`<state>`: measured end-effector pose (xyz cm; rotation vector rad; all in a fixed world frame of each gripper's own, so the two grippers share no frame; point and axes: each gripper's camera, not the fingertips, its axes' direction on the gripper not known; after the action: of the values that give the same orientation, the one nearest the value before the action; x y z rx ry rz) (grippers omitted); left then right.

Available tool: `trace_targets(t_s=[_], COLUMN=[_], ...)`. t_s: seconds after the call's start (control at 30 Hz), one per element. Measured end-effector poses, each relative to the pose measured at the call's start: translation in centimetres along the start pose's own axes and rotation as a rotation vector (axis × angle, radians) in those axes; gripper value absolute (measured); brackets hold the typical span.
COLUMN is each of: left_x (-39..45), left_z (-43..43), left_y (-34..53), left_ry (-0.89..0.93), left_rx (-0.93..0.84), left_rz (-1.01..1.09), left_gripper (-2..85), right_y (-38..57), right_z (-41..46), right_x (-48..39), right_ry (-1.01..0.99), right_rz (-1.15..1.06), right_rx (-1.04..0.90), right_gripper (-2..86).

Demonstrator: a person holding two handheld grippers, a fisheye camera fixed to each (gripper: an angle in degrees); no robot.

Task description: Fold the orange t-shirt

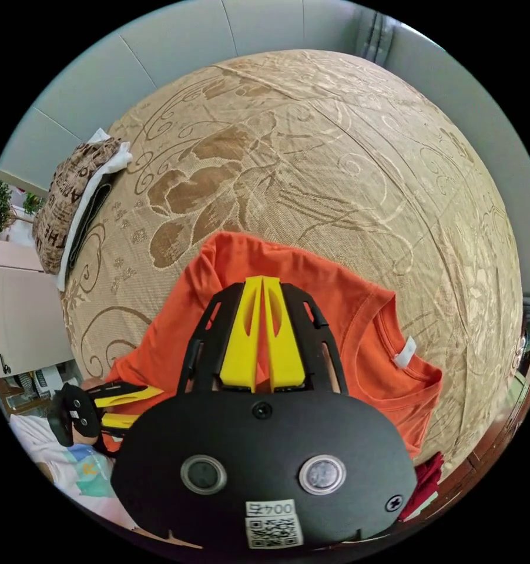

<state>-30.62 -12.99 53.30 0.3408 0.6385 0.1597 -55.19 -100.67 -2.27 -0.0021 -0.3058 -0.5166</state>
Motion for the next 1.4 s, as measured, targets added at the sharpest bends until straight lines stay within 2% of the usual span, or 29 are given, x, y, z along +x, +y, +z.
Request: trace_targets(t_s=[0.07, 0.13, 0.23, 0.3, 0.37, 0.4, 0.47, 0.53, 0.67, 0.9, 1.03, 1.1, 1.17, 1.3, 1.4], left_x=[0.3, 0.3, 0.5, 0.9, 1.4, 1.6, 1.9, 2.2, 2.8, 4.0, 5.5, 6.3, 6.8, 7.7, 8.4], left_z=[0.0, -0.2, -0.3, -0.4, -0.4, -0.5, -0.6, -0.7, -0.9, -1.4, -1.7, -1.9, -2.1, -2.5, -2.9], left_y=[0.0, 0.0, 0.1, 0.0, 0.0, 0.0, 0.0, -0.1, -0.2, -0.4, -0.6, -0.7, -0.9, -1.1, -1.3], left_ry=[-0.006, 0.006, 0.018, 0.008, -0.005, -0.009, -0.007, -0.001, 0.006, 0.026, -0.004, -0.022, -0.026, -0.012, -0.009], left_rx=[-0.001, 0.002, 0.004, 0.003, 0.002, 0.001, 0.001, 0.001, 0.001, 0.004, 0.001, -0.002, -0.003, -0.002, -0.003], left_rz=[0.002, -0.004, -0.014, -0.011, -0.005, -0.003, -0.005, -0.009, -0.014, -0.028, -0.015, -0.008, -0.009, -0.025, -0.03], left_gripper=[11.1, 11.0, 10.7, 10.6, 10.6, 10.6, 10.5, 10.4, 10.3, 10.3, 10.3, 10.3, 10.2, 9.8, 9.7], right_y=[-0.2, 0.2, 1.1, 1.2, 1.0, 0.6, -0.5, -1.5, -2.0, 5.6, 8.2, 9.8, 10.4, 9.4, 9.4], right_z=[-1.0, -1.3, -0.4, 0.5, 0.9, 1.3, 1.8, 1.8, 2.9, -0.1, 0.8, -1.6, -2.5, 1.5, 3.7], right_x=[0.8, 0.4, -0.7, -1.6, -2.6, -3.1, -3.2, -2.8, -1.5, 3.5, 4.5, 3.1, 2.4, 0.3, -0.6], right_ry=[-0.139, -0.264, -0.13, -0.154, -0.118, -0.025, 0.036, 0.052, 0.012, -0.1, -0.123, -0.084, -0.123, -0.134, -0.097], right_rz=[-0.002, -0.075, -0.122, -0.18, -0.244, -0.264, -0.263, -0.228, -0.208, -0.043, 0.004, -0.02, -0.02, -0.068, -0.028], right_rx=[0.052, 0.039, -0.02, -0.051, -0.062, -0.063, -0.087, -0.061, -0.129, 0.058, 0.07, 0.275, 0.333, 0.075, 0.037], right_gripper=[1.2, 6.0, 10.0, 11.1, 8.9, 4.3, 1.5, 1.4, 5.6, 11.5, 10.3, 7.1, 5.5, 7.9, 4.2])
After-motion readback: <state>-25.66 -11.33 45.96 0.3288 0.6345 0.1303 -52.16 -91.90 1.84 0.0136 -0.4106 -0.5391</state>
